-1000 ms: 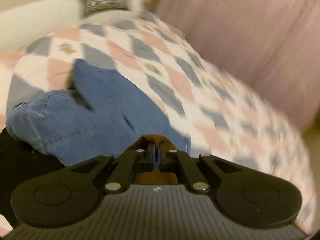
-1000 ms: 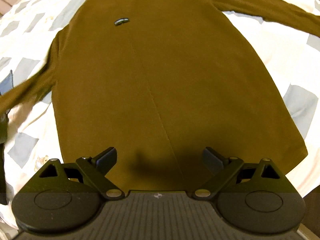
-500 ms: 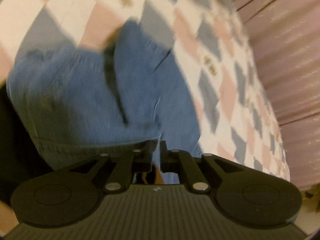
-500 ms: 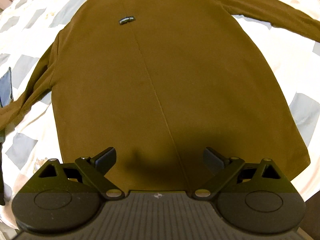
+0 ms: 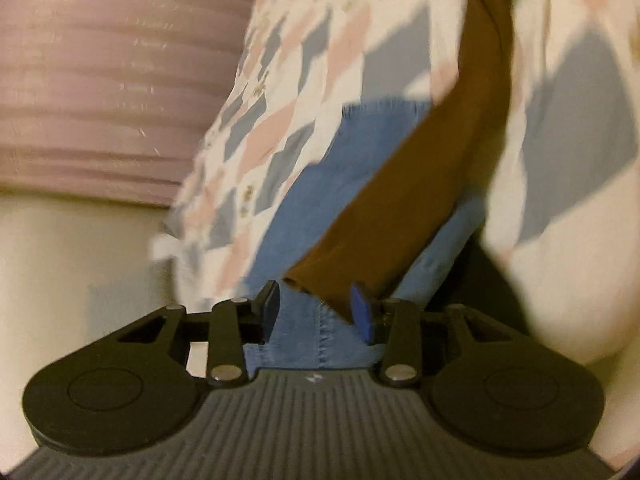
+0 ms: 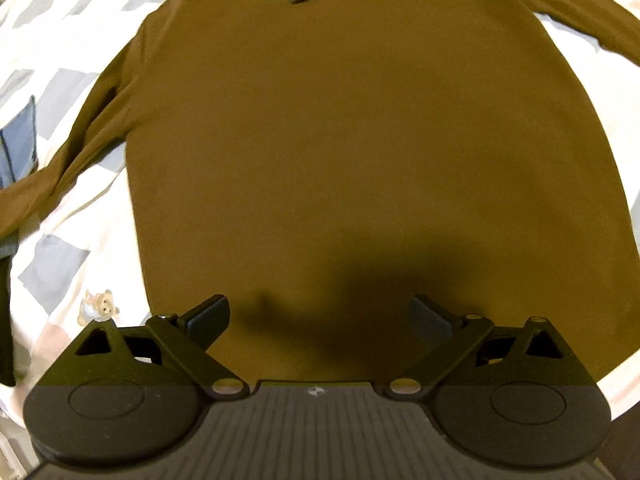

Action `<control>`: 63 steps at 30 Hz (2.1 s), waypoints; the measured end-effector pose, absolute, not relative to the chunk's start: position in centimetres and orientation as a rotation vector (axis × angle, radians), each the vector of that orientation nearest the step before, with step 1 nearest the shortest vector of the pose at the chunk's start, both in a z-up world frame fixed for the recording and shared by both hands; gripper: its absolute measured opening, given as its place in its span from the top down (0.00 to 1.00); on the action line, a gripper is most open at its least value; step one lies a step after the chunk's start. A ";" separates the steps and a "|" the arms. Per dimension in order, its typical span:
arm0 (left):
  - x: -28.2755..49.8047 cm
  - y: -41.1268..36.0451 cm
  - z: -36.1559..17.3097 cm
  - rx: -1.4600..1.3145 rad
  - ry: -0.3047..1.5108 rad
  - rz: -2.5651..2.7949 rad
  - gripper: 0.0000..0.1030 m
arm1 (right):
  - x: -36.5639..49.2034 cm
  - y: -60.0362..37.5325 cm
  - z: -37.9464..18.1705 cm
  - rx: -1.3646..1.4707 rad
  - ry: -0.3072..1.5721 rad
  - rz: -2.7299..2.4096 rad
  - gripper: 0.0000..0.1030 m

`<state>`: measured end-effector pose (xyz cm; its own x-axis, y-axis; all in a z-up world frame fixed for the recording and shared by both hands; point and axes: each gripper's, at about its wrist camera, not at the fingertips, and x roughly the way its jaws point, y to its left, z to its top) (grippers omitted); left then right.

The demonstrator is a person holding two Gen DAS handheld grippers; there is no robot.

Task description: Fold clothes

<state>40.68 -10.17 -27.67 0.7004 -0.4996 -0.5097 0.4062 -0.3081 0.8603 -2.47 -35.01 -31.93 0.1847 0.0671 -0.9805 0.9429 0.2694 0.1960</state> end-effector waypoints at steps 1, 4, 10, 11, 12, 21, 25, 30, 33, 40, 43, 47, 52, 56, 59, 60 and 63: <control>40.7 -10.0 -28.6 1.710 -0.114 -0.911 0.67 | -2.6 -35.0 -32.0 1.124 1.216 -0.852 0.02; 41.5 -9.1 -30.7 1.855 -0.223 -0.941 0.67 | -3.2 -35.2 -32.2 1.174 1.206 -0.884 0.02; 43.4 -10.5 -31.7 1.915 -0.185 -1.017 0.96 | -3.8 -35.3 -32.5 1.224 1.186 -0.913 0.02; 44.2 -11.8 -30.5 1.835 -0.094 -1.024 0.96 | -3.8 -35.3 -32.5 1.228 1.184 -0.916 0.02; 45.6 -13.6 -28.3 1.686 0.029 -1.004 0.96 | -3.9 -35.3 -32.5 1.232 1.182 -0.919 0.02; 59.9 -19.1 -17.6 0.775 0.704 -0.741 0.78 | -4.4 -35.4 -32.7 1.266 1.158 -0.945 0.02; 61.5 -17.4 -17.8 0.617 0.861 -0.717 0.74 | -4.4 -35.3 -33.3 1.286 1.157 -0.957 0.02; 61.9 -15.9 -17.9 0.332 1.016 -0.746 0.75 | -3.7 -35.4 -33.7 1.273 1.178 -0.940 0.02; 60.9 -17.7 -18.4 0.387 0.968 -0.779 0.74 | -3.1 -35.5 -33.8 1.259 1.191 -0.926 0.02; 62.1 -22.9 -24.1 0.650 0.993 -0.722 0.73 | -3.0 -35.6 -33.2 1.241 1.179 -0.935 0.02; 61.3 -22.4 -24.9 0.719 0.967 -0.752 1.00 | -3.9 -35.5 -32.8 1.253 1.157 -0.967 0.02; 59.9 -19.8 -25.7 0.892 0.876 -0.734 0.97 | -5.3 -35.2 -33.1 1.288 1.135 -1.012 0.02; 55.9 -20.5 -27.3 1.092 0.732 -0.622 0.97 | -5.5 -35.2 -33.4 1.285 1.120 -0.991 0.02; 54.4 -19.6 -26.5 1.000 0.766 -0.488 0.97 | -6.6 -35.5 -32.1 1.236 1.061 -0.985 0.02; 52.8 -18.6 -23.3 0.805 0.826 -0.404 0.91 | -8.9 -36.0 -31.1 1.225 0.997 -1.012 0.02; 51.5 -18.3 -22.2 0.772 0.831 -0.386 0.74 | -9.9 -36.2 -30.9 1.226 0.974 -1.022 0.02; 46.4 -17.7 -19.8 0.689 0.845 -0.394 0.62 | -12.7 -36.8 -30.0 1.221 0.900 -1.053 0.02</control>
